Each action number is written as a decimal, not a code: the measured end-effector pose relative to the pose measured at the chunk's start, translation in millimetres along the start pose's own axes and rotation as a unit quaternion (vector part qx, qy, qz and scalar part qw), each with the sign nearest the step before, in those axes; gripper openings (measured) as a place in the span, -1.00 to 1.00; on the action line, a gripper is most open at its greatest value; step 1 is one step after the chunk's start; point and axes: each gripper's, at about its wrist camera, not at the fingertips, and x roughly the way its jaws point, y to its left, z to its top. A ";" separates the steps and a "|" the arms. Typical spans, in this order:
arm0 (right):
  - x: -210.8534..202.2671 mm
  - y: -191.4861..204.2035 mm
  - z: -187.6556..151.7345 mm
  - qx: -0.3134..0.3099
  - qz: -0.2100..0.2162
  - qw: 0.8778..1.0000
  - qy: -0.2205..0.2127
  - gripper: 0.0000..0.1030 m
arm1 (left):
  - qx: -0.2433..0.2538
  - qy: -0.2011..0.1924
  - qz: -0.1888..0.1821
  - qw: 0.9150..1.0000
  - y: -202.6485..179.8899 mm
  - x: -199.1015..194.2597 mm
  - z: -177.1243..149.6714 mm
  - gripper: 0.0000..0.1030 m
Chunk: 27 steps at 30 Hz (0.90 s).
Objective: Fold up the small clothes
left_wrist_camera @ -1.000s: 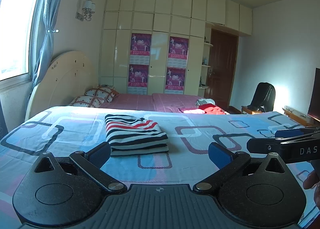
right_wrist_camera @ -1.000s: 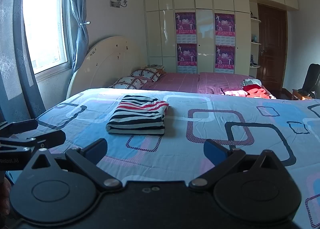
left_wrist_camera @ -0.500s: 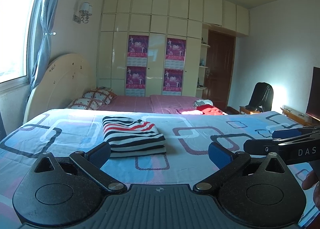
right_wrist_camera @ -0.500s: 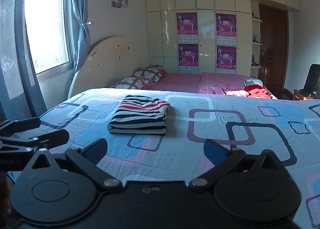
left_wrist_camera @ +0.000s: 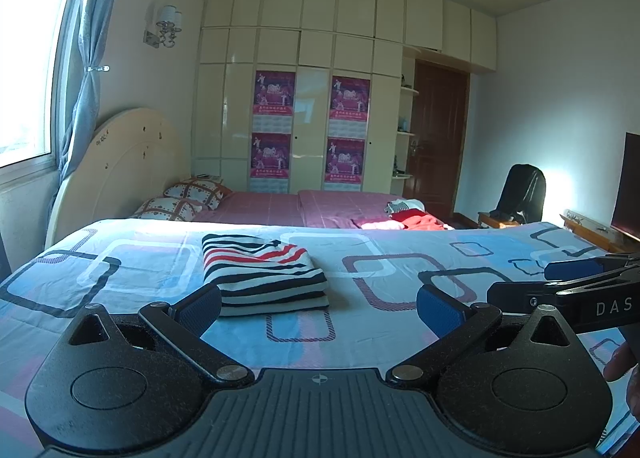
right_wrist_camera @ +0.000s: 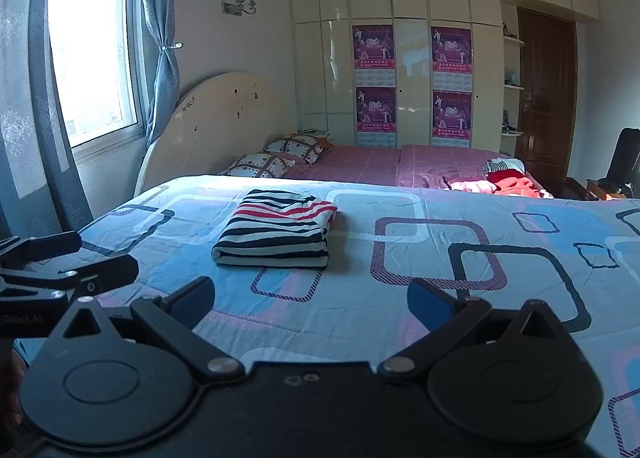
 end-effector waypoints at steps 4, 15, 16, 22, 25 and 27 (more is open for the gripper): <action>-0.3 -3.7 0.1 0.000 0.002 1.000 -0.002 0.99 | 0.002 0.000 0.001 1.000 -1.4 0.0 0.5 0.99; 0.5 -3.5 0.2 -0.001 0.003 1.000 -0.002 0.99 | 0.005 -0.001 0.003 1.000 -4.7 -0.3 3.2 0.99; 0.7 -3.3 0.1 -0.002 0.003 1.000 -0.003 0.99 | 0.005 -0.002 0.003 1.000 -5.0 -0.6 3.1 0.99; 0.5 -0.9 1.5 -0.006 0.003 1.000 -0.005 0.99 | -0.003 -0.005 0.007 1.000 -2.4 -2.9 1.8 0.99; 0.0 -0.7 2.0 -0.007 0.004 1.000 -0.007 0.99 | -0.004 -0.008 0.007 1.000 -1.1 -3.7 1.1 0.99; 0.0 -0.5 1.8 -0.008 0.004 1.000 -0.007 0.99 | -0.010 -0.015 0.011 1.000 0.1 -4.6 1.0 0.99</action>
